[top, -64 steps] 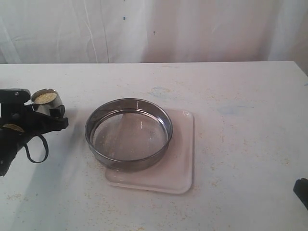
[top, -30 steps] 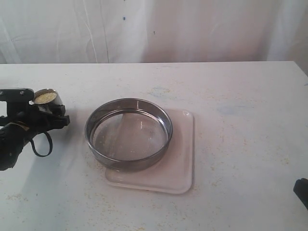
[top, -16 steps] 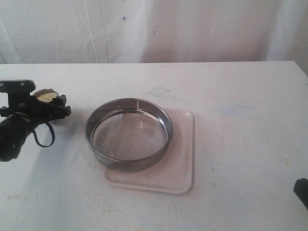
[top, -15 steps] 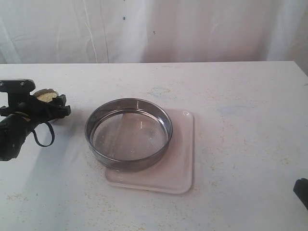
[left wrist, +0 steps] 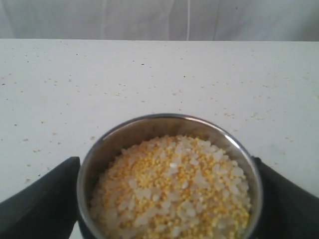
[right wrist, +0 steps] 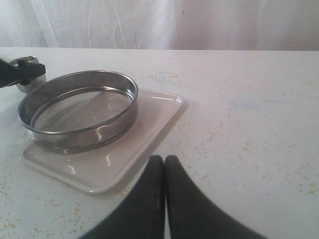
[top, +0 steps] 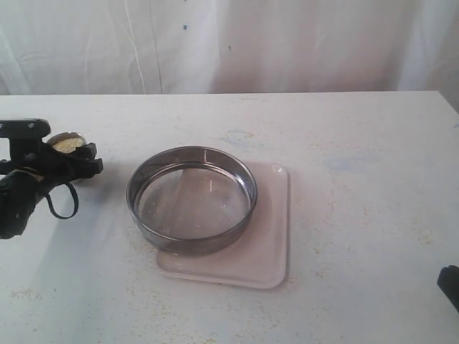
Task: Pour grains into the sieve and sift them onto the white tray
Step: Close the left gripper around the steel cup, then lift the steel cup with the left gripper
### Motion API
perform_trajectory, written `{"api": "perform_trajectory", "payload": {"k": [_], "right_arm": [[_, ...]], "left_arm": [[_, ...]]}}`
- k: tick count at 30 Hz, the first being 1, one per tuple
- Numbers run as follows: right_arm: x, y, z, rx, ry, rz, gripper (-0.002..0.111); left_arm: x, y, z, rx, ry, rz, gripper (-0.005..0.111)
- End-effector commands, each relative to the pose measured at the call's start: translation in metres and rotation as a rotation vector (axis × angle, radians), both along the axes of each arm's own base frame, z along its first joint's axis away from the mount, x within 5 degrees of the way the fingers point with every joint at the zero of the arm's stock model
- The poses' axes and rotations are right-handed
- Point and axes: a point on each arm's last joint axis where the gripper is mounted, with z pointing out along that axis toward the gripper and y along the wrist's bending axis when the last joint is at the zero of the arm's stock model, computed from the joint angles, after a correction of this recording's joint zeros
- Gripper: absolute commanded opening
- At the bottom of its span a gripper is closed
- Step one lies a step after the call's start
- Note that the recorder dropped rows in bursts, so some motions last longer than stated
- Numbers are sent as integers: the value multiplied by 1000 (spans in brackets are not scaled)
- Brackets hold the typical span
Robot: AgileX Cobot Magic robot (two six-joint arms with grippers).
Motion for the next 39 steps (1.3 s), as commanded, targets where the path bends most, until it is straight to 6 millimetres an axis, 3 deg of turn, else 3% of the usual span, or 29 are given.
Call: {"api": "perform_trajectory", "payload": {"k": [1,11,32,36,39], "right_arm": [[0,0,0,1,-17,-5,0],[0,0,0,0,-15,-5,0],[0,0,0,0,-15,-5,0],[0,0,0,0,-15,-5,0],[0,0,0,0,-15,-5,0]], "left_arm": [[3,1,0,-6,1,7,85],[10,1,-11,-3,8,0,85],[13,1,-8,-2,-16,0,84],[18,1,-5,-1,-21,-6,76],[19,1,-4,0,-26,-6,58]]}}
